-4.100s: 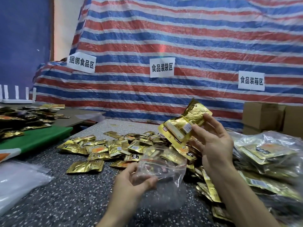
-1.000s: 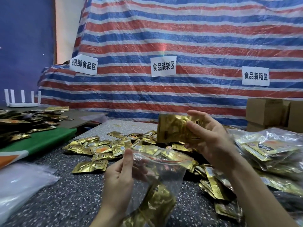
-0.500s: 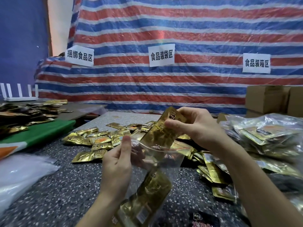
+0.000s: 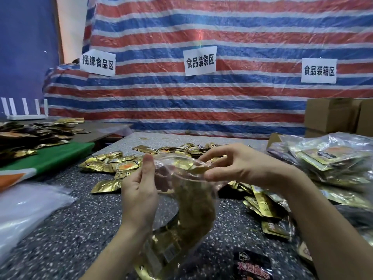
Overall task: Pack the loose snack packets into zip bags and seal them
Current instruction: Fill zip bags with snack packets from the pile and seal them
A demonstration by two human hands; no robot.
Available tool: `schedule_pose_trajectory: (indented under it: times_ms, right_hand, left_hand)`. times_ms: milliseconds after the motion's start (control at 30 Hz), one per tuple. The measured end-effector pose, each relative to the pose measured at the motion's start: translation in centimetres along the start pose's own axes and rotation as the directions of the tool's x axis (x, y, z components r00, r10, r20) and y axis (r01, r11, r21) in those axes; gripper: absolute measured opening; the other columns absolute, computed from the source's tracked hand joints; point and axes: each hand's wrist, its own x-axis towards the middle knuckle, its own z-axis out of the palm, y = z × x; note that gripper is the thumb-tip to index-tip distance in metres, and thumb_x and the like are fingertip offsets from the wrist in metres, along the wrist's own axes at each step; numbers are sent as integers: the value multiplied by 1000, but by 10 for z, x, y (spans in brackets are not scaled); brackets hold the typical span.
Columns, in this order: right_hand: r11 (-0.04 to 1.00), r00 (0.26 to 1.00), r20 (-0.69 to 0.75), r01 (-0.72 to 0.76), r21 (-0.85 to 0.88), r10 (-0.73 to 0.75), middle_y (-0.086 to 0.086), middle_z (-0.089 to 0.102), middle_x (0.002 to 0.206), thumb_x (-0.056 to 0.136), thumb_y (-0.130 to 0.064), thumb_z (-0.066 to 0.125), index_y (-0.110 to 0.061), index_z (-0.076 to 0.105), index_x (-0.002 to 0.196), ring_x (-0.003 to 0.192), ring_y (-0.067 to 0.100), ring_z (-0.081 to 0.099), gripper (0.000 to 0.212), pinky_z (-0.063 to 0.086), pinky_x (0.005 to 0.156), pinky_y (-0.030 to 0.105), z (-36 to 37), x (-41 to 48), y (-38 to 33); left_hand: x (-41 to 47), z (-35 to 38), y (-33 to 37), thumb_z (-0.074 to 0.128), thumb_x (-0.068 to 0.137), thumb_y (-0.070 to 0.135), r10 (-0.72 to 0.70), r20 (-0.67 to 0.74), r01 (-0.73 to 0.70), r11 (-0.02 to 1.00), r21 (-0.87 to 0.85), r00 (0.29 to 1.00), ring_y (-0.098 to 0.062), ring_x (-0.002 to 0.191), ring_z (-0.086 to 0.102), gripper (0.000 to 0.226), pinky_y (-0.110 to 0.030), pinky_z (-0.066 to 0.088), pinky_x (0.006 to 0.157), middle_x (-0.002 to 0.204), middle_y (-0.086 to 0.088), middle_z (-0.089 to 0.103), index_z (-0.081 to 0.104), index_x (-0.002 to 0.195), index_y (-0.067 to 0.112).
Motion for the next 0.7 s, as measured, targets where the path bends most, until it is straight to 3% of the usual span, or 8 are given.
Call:
schedule_pose_trajectory:
  times_ms: [100, 200, 267, 333, 467, 567, 700]
  right_hand:
    - [997, 997, 68, -16, -76, 21, 4, 78, 99, 71, -29, 89, -22, 76, 102, 93, 26, 72, 34, 53, 90, 42, -4, -6, -2]
    - [978, 999, -37, -38, -206, 31, 6, 77, 85, 72, -15, 87, -14, 78, 82, 84, 29, 71, 13, 57, 85, 44, -5, -5, -2]
    - [991, 995, -101, 9, -132, -22, 5, 76, 77, 73, -14, 85, -13, 77, 77, 70, 18, 71, 8, 57, 66, 27, -8, -8, -6]
    - [995, 977, -192, 100, 12, -95, 9, 76, 76, 67, -24, 82, -9, 77, 78, 65, 14, 69, 19, 55, 61, 20, -12, -11, -9]
    - [947, 918, -334, 279, 156, -215, 8, 74, 78, 70, -25, 76, -5, 73, 81, 70, 16, 68, 22, 56, 64, 23, -18, -12, -10]
    - [953, 941, -281, 245, 176, -190, 11, 74, 81, 73, -23, 76, -3, 73, 84, 74, 20, 67, 23, 57, 67, 26, -16, -13, -8]
    - [927, 923, -359, 250, 281, -140, 11, 71, 77, 66, -21, 80, -9, 76, 72, 72, 20, 65, 14, 56, 63, 23, -21, -12, -3]
  left_hand:
    - [2, -3, -1, 44, 93, 55, -33, -31, 33, 999, 20, 999, -21, 65, 72, 53, -21, 56, 57, 74, -10, 74, 76, 72, 18]
    - [2, -5, 0, 44, 93, 56, -33, -37, 34, 999, 40, 999, -15, 56, 66, 54, -21, 54, 52, 66, -6, 71, 75, 65, 22]
    - [4, -6, 3, 45, 92, 56, -25, -50, 27, 999, 33, 998, -16, 56, 66, 52, -22, 54, 51, 67, -7, 72, 76, 67, 24]
    - [7, -7, 5, 46, 93, 54, -5, -78, 5, 1000, 11, 997, -16, 54, 66, 49, -22, 53, 49, 65, -6, 71, 77, 69, 24]
    - [10, -9, 8, 48, 92, 53, 67, -59, -64, 997, 46, 996, -17, 57, 64, 44, -23, 54, 54, 65, -3, 69, 78, 74, 27]
    - [7, -9, 9, 50, 92, 47, 93, -12, -92, 995, 46, 996, -18, 59, 63, 39, -21, 53, 54, 68, -3, 69, 79, 78, 26]
    - [9, -10, 10, 56, 89, 45, 121, -23, -121, 992, 21, 992, -15, 55, 62, 34, -24, 54, 54, 67, -5, 69, 77, 76, 22]
